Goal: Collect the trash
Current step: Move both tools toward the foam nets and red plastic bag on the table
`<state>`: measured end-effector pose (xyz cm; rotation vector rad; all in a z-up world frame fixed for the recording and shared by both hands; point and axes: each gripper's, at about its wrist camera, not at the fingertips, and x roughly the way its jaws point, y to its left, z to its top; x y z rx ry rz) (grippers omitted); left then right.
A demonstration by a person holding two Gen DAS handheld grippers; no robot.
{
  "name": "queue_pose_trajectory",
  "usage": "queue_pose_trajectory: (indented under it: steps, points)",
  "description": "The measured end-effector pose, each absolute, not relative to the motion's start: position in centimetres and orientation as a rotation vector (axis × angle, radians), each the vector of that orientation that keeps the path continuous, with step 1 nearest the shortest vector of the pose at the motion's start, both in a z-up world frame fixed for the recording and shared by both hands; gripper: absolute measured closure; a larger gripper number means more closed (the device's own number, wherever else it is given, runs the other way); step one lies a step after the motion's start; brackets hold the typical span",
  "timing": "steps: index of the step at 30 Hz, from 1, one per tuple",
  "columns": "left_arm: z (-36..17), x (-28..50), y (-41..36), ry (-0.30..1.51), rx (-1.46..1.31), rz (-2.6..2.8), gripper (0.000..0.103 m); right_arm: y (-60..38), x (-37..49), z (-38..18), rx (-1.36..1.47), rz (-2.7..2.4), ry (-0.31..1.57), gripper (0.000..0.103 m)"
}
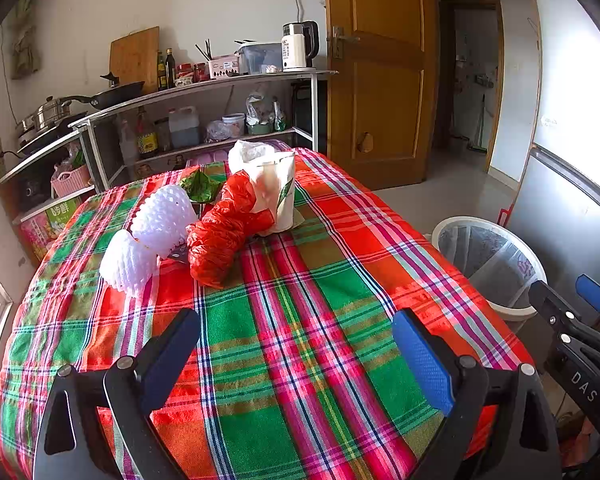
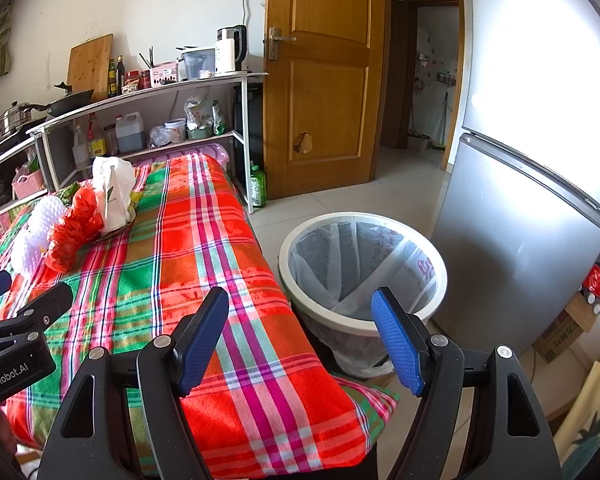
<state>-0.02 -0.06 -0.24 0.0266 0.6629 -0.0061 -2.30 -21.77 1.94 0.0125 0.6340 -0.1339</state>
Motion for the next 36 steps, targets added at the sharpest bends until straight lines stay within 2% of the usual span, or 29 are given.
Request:
queue_pose_trajectory:
  steps: [17, 36]
  points:
    - [0.0, 0.2, 2.0, 0.66, -0.044, -0.048, 0.005, -21.1, -1.5, 2.0, 0.012, -0.077, 0.636, 0.029]
    - [1.5, 1.9, 15.6, 0.65, -0.119, 0.148, 0.005, -10.9, 5.7, 1.9, 0.048, 0.322, 0.698, 0.029]
